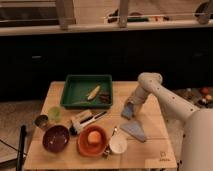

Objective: Place sponge in paper cup

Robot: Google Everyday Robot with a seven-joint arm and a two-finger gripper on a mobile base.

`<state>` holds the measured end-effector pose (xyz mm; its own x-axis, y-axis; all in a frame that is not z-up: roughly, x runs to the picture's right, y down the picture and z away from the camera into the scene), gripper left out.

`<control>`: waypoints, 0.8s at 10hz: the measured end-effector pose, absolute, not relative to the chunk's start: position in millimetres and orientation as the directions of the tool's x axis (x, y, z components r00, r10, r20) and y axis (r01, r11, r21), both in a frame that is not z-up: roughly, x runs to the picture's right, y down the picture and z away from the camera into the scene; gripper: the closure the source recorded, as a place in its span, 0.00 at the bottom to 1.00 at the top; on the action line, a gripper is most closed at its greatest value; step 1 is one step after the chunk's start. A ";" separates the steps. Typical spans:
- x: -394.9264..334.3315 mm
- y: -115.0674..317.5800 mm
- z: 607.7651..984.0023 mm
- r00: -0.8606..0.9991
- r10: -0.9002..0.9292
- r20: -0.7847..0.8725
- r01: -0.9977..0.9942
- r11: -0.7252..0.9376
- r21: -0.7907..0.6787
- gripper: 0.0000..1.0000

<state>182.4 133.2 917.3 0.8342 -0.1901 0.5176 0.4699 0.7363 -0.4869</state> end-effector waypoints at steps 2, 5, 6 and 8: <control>184.4 133.5 915.9 0.831 -0.188 0.524 0.473 0.735 -0.486 0.96; 189.2 130.6 910.9 0.832 -0.192 0.521 0.473 0.737 -0.483 1.00; 191.0 128.6 908.3 0.833 -0.195 0.518 0.472 0.739 -0.481 1.00; 193.9 125.3 903.3 0.834 -0.201 0.514 0.473 0.741 -0.477 1.00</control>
